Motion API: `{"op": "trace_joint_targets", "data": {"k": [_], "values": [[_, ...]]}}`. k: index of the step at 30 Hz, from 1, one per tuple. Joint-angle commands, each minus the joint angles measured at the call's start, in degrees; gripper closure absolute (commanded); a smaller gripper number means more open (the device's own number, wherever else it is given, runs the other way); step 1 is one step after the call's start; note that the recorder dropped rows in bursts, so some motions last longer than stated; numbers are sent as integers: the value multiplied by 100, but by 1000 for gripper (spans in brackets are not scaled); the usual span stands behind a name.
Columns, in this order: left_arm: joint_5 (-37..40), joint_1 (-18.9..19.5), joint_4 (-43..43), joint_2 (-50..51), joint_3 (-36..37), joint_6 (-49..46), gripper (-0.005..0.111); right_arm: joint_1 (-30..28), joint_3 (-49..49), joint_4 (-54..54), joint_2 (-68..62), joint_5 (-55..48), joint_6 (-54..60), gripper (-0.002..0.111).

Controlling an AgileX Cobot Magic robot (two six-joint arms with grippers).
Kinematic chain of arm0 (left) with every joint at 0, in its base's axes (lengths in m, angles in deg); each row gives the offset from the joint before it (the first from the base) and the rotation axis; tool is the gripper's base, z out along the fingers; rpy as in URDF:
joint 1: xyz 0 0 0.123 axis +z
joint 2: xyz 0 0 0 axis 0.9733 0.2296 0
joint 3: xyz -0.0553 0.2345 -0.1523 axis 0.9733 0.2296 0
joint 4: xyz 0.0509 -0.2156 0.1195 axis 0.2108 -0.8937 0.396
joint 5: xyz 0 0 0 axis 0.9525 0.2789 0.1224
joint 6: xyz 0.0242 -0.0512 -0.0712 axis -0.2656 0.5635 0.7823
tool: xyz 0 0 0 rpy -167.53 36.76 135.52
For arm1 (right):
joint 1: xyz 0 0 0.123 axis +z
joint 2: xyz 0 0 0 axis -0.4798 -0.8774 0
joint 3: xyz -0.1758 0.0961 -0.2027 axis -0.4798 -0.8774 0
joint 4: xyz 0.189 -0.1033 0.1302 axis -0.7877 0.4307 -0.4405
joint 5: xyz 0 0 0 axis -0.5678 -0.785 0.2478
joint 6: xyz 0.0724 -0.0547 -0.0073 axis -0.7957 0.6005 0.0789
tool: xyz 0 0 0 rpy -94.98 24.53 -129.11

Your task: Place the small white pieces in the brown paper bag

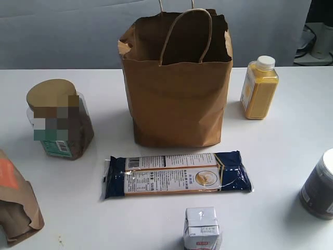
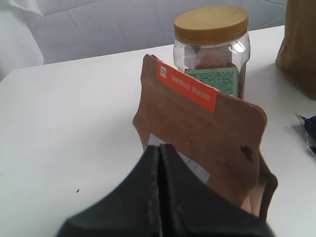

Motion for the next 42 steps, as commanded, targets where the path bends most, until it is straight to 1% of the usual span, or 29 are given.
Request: {"op": "trace_joint_targets", "data": {"k": [1,6,9,42], "values": [[-37,-45,-51,-20,17,12,107,-58,-22,0,38,0,40,108],[-37,-45,-51,-20,17,12,107,-423,-22,0,38,0,40,108],[-37,-45,-51,-20,17,12,107,-547,-22,0,38,0,40,108],[-37,-45,-51,-20,17,12,107,-571,-22,0,38,0,40,108]]}}
